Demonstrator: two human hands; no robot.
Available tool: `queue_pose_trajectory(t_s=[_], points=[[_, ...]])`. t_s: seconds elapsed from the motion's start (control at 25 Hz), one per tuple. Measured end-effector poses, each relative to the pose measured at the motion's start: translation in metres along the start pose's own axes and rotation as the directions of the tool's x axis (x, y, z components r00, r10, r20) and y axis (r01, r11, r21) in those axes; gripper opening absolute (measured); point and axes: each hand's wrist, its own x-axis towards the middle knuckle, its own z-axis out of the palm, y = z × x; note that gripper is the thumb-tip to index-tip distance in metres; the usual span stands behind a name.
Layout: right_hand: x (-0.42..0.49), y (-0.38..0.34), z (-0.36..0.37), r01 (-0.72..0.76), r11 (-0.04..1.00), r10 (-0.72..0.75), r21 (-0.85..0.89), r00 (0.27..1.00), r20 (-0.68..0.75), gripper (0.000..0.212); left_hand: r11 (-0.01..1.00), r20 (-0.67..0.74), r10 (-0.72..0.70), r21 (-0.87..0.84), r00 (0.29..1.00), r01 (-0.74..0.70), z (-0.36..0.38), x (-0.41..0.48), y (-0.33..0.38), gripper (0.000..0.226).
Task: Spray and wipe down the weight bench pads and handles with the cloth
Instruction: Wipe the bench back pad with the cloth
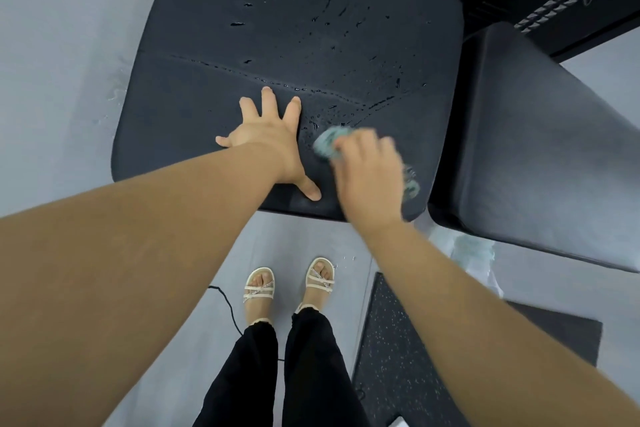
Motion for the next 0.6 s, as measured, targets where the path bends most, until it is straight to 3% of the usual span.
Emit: queue_pose_trajectory(t_s=[0.08, 0.16, 0.2, 0.28, 0.36, 0.4, 0.44, 0.52, 0.6], points=[[-0.019, 0.005, -0.007, 0.298, 0.951, -0.305, 0.083, 0.948, 0.095, 0.008, 1.000, 0.003, 0.003, -0.009, 1.000, -0.003, -0.001, -0.002, 0.000, 0.149], [0.001, 0.045, -0.014, 0.416, 0.907, -0.421, 0.063, 0.902, 0.097, 0.009, 1.000, 0.005, 0.011, -0.008, 1.000, -0.011, 0.000, -0.001, 0.000, 0.149], [0.021, 0.065, -0.016, 0.367, 0.930, -0.367, 0.012, 0.927, 0.079, 0.011, 1.000, 0.007, 0.015, -0.004, 1.000, -0.015, 0.000, 0.000, 0.000, 0.149], [0.058, 0.086, -0.018, 0.054, 0.998, -0.053, -0.042, 0.998, 0.014, 0.017, 1.000, 0.014, 0.019, 0.000, 1.000, -0.019, 0.000, 0.000, 0.000, 0.148], [0.072, 0.066, -0.011, -0.269, 0.962, 0.269, -0.049, 0.963, -0.015, 0.021, 1.000, 0.013, 0.020, -0.008, 1.000, -0.020, -0.002, -0.001, 0.000, 0.148], [0.066, 0.044, -0.007, -0.302, 0.951, 0.302, -0.057, 0.953, -0.013, 0.020, 1.000, 0.014, 0.020, -0.014, 1.000, -0.020, -0.002, -0.002, 0.000, 0.148], [0.054, 0.023, -0.003, -0.238, 0.971, 0.238, -0.035, 0.971, -0.010, 0.018, 1.000, 0.013, 0.018, -0.017, 1.000, -0.018, -0.001, -0.002, -0.001, 0.148], [0.019, 0.004, 0.001, 0.106, 0.993, -0.107, 0.055, 0.994, 0.019, 0.013, 1.000, 0.015, 0.017, -0.021, 1.000, -0.016, 0.000, -0.002, -0.001, 0.148], [0.005, 0.023, -0.007, 0.391, 0.911, -0.403, 0.133, 0.912, 0.079, 0.009, 1.000, 0.018, 0.013, -0.021, 1.000, -0.012, 0.000, -0.001, 0.000, 0.148]])
